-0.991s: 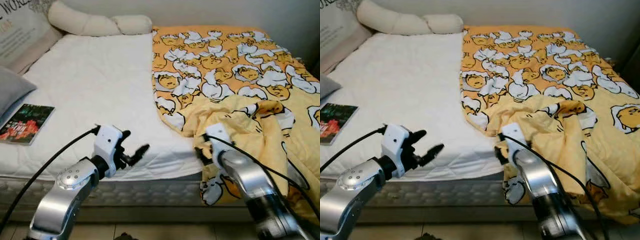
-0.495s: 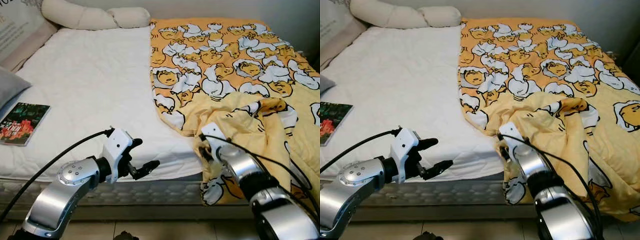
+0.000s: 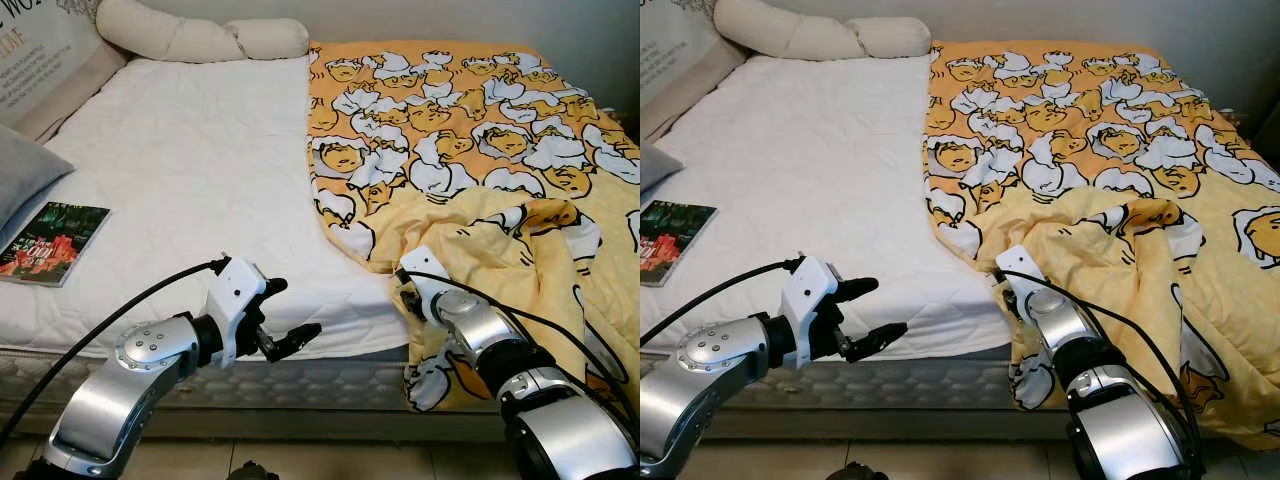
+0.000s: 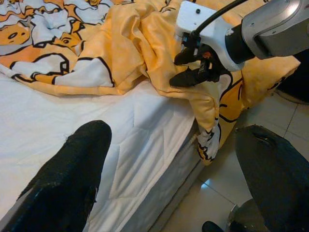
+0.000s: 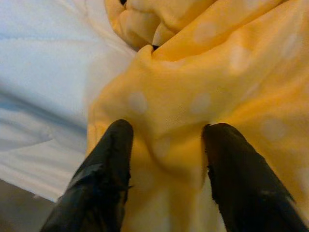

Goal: Clean up the room

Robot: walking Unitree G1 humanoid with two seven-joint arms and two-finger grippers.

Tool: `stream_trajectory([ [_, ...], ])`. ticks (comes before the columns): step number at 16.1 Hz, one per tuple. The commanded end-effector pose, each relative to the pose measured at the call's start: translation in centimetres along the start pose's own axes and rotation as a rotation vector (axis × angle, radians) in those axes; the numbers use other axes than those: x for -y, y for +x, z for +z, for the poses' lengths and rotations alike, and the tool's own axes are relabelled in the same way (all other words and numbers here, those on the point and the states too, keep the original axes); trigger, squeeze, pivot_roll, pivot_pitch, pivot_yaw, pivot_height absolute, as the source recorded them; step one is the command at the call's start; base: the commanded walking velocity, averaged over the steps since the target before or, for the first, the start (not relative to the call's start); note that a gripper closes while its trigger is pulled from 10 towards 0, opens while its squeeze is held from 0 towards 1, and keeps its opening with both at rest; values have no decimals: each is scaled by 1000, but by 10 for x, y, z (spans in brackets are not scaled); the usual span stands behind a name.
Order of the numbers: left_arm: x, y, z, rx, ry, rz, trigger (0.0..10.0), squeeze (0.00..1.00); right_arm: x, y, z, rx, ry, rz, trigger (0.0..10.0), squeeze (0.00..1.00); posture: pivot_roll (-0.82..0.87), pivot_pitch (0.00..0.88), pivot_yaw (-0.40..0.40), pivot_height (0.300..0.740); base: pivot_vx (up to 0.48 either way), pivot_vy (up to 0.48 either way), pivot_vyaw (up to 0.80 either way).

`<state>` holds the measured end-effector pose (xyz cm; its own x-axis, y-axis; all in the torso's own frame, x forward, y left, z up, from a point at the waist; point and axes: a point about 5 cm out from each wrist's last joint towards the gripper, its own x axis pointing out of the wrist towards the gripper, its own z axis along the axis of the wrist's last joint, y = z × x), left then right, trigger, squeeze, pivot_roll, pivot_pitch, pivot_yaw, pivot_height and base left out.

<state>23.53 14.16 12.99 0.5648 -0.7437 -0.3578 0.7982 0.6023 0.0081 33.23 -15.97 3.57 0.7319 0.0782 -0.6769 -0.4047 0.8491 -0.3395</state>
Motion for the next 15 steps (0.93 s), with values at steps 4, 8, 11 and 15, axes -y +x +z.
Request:
stream_trajectory([
  [4, 3, 0, 3, -7, 20, -26, 10000, 0, 2, 0, 4, 11, 10, 11, 0, 0, 30, 0, 30, 740, 0, 0, 0],
  [8, 1, 1, 4, -10, 28, -27, 10000, 0, 4, 1, 1, 23, 76, 17, 0, 0, 34, 0, 43, 740, 0, 0, 0],
  [11, -1, 1, 5, -11, 36, -19, 10000, 0, 7, 1, 1, 33, 88, 18, 0, 0, 38, 0, 44, 740, 0, 0, 0],
  [15, -2, -1, 5, -12, 39, -14, 10000, 0, 13, 0, 0, 38, 97, 8, 0, 0, 44, 0, 43, 740, 0, 0, 0],
])
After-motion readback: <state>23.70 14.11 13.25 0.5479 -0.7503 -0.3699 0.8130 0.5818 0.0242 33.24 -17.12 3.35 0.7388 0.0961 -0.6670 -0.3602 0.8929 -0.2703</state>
